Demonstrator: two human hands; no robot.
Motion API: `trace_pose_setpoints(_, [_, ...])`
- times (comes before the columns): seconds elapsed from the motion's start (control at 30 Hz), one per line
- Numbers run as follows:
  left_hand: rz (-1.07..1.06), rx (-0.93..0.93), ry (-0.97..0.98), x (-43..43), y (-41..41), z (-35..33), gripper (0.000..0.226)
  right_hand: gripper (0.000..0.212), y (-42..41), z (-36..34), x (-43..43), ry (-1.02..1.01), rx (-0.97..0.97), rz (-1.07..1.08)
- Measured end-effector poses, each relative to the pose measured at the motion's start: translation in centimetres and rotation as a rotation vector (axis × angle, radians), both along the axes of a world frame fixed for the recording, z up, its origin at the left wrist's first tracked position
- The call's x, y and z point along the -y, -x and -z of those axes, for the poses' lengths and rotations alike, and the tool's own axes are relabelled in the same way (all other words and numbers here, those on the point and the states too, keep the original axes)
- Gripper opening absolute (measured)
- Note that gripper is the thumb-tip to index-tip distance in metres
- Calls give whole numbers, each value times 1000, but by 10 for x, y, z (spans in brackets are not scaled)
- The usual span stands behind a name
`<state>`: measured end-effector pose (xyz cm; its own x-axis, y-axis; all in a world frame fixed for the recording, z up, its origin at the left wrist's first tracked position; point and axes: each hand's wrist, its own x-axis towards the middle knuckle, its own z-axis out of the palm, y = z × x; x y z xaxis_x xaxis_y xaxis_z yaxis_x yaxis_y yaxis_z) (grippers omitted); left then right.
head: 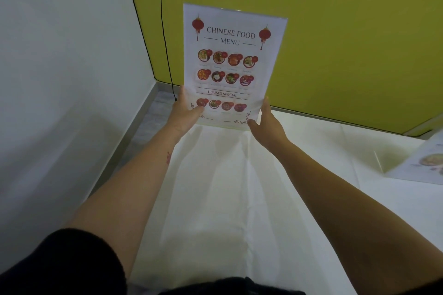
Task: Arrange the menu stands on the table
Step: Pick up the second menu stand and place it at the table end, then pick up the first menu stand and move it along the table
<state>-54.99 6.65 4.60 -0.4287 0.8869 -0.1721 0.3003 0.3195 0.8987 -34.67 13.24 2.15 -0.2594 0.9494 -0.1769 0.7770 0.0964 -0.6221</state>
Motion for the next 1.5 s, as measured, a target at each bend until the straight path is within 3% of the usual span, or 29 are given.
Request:
trace_pose_setpoints(0.23, [-51, -27, 7, 4, -3, -1, 54, 73, -4, -2, 1, -32, 1, 0])
trace_pose_setpoints(0.47, [-85, -66, 17, 24, -20, 4, 65, 71, -28, -3, 29, -78, 31, 8])
trace_pose_setpoints(0.67, [-94, -211, 22, 35, -46, 13, 61, 66, -55, 1, 38, -161, 122, -48])
trace_pose_setpoints(0.97, [244, -517, 72, 57, -176, 21, 61, 64, -183, 2, 70, -255, 293, -22])
trace_pose_setpoints(1.5, [493, -628, 93, 74, -423, 21, 64, 62, -419, -2, 123, -253, 278, 181])
